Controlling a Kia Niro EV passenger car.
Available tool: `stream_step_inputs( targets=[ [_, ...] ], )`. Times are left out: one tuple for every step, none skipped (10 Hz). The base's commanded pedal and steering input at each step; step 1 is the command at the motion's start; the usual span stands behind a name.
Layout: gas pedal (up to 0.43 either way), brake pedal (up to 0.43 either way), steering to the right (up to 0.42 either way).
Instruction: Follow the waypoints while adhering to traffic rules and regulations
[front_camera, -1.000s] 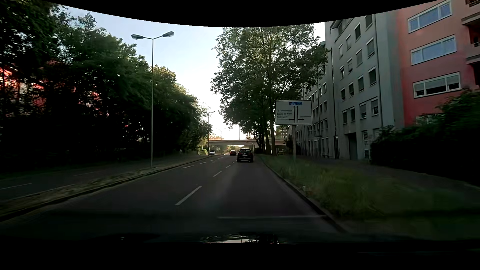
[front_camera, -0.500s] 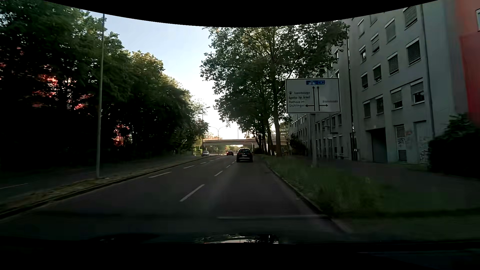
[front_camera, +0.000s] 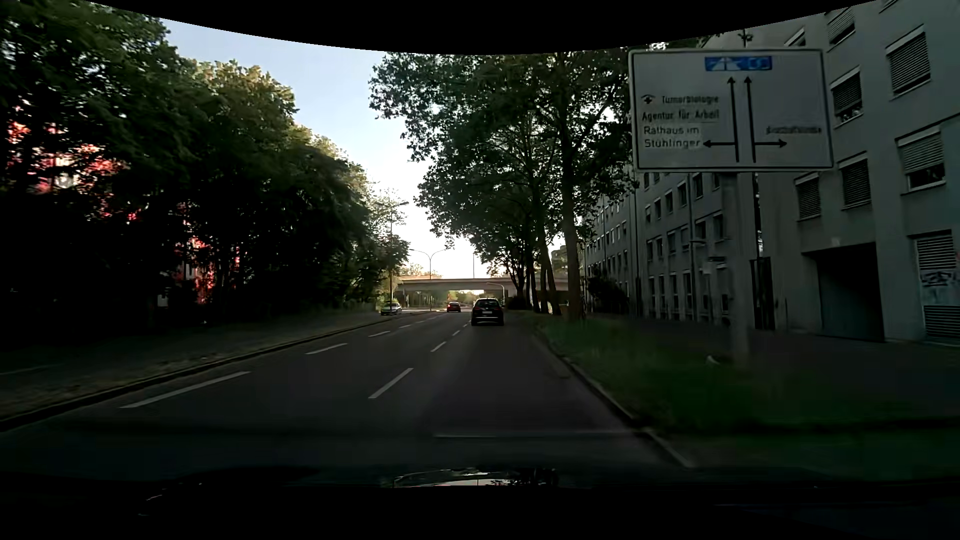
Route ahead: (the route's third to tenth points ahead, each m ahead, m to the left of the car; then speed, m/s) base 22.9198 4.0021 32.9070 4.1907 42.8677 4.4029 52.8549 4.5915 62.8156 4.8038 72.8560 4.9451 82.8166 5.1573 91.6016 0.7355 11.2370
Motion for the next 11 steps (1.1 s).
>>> stream_step_inputs(
  targets=[
    [0.087,0.000,0.003],
    [0.098,0.000,0.003],
    [0.098,0.000,0.003],
    [0.110,0.000,0.003],
    [0.118,0.000,0.003],
    [0.118,0.000,0.003],
    [0.118,0.000,0.002],
    [0.138,0.000,0.003],
    [0.138,0.000,0.003],
    [0.138,0.000,0.003],
    [0.138,0.000,0.003]
  ],
)
